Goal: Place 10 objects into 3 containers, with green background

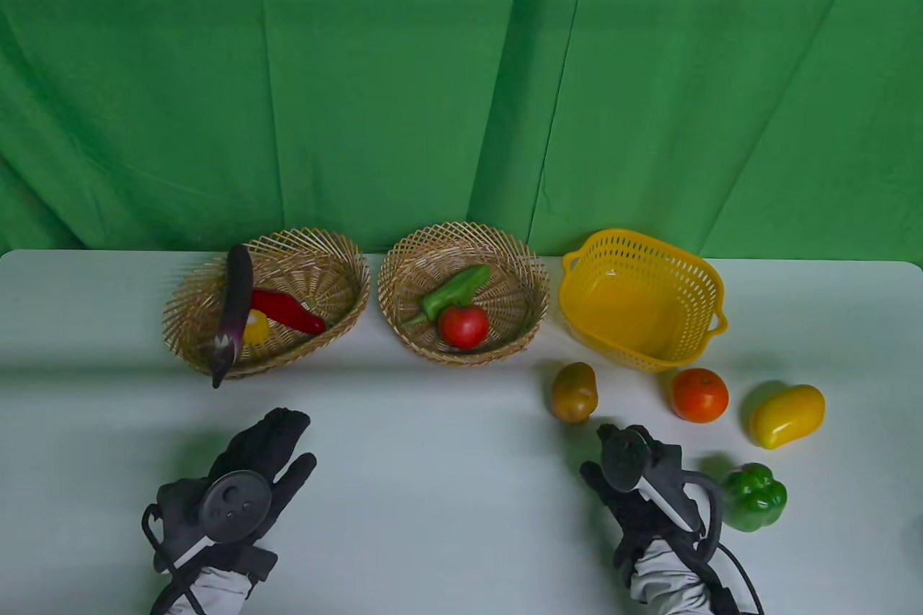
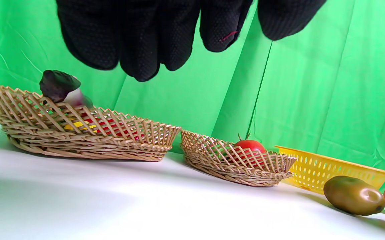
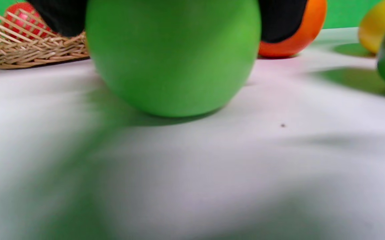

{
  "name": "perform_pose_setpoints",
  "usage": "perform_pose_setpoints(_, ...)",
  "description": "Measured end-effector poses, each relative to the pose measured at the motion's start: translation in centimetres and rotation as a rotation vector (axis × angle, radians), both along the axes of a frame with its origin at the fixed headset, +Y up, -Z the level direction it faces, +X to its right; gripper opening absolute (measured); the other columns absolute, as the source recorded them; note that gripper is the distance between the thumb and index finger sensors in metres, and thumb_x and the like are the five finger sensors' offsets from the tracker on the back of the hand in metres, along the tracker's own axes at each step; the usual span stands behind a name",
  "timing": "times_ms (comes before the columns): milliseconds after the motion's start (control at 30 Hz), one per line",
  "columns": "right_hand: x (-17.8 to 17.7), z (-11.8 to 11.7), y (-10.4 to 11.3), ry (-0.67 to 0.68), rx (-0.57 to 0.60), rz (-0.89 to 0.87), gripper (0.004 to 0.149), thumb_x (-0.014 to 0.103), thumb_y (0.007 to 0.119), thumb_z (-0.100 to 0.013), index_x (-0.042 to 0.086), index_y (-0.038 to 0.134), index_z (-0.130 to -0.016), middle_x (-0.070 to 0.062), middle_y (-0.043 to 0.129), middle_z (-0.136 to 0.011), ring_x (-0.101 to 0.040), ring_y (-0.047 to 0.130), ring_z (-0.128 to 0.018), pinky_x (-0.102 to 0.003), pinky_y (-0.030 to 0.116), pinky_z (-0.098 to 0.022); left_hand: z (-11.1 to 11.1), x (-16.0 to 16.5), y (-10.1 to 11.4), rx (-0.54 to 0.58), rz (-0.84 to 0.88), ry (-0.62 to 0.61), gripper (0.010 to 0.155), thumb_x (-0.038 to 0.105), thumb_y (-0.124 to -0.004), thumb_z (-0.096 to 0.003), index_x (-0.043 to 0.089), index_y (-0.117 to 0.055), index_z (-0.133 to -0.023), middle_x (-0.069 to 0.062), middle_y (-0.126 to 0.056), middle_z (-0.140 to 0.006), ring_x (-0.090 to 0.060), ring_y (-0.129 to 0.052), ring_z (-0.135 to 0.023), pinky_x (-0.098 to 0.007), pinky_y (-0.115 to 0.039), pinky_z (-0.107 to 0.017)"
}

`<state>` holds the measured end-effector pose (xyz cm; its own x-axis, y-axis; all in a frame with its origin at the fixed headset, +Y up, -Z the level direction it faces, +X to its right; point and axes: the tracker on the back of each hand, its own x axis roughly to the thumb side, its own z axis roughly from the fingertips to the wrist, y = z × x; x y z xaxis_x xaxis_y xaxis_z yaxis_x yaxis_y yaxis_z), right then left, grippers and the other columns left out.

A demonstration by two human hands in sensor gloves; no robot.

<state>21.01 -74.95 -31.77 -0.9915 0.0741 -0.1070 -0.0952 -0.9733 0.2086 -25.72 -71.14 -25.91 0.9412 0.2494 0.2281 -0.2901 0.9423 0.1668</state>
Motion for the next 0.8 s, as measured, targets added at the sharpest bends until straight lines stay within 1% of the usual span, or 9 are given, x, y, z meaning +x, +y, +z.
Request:
perform_pose_setpoints(200, -0.3, -0.5, 0.1, 0.008, -0.004, 0.037, 0.064, 0.057, 0.066, -0.055, 0.027, 0.052, -0.11, -0.02, 0.053, -0.117, -0.052, 0.059, -0.099, -0.064, 0.058, -0.072, 0.0, -0.1, 0.1, 0.008, 0.006, 0.0, 0.062, 0.056, -0.062, -0.0574, 0.029, -0.059, -0.114, -0.014, -0.074, -0.112, -0.037, -0.084, -0.095, -0.056, -0.075, -0.061)
perform_pose_setpoints(367, -0.9, -1.1, 0.6, 0.029, -0.055, 0.06, 0.065, 0.057, 0.066, -0.056, 0.026, 0.053, -0.111, -0.02, 0.055, -0.116, -0.053, 0.061, -0.098, -0.063, 0.059, -0.072, 0.0, -0.1, 0.1, 0.008, 0.006, 0.0, 0.062, 0.056, -0.062, -0.0574, 0.029, -0.059, -0.114, -0.014, -0.074, -0.113, -0.037, -0.084, -0.095, -0.056, -0.075, -0.061)
perform_pose_setpoints(567, -2.0, -1.6, 2.2, 0.059, -0.095, 0.083, 0.065, 0.057, 0.065, -0.056, 0.025, 0.053, -0.111, -0.021, 0.055, -0.116, -0.053, 0.061, -0.098, -0.063, 0.058, -0.072, 0.1, -0.1, 0.1, 0.009, 0.006, 0.002, 0.062, 0.056, -0.062, -0.0574, 0.029, -0.059, -0.114, -0.014, -0.074, -0.113, -0.037, -0.084, -0.095, -0.056, -0.075, -0.061)
perform_pose_setpoints(800, -3.4, -2.7, 4.3, 0.086, -0.075, 0.08, 0.065, 0.057, 0.065, -0.056, 0.024, 0.053, -0.111, -0.021, 0.056, -0.116, -0.053, 0.062, -0.098, -0.063, 0.059, -0.072, 0.1, -0.1, 0.1, 0.009, 0.006, 0.002, 0.062, 0.055, -0.062, -0.0575, 0.029, -0.059, -0.114, -0.014, -0.074, -0.113, -0.037, -0.084, -0.095, -0.056, -0.075, -0.061)
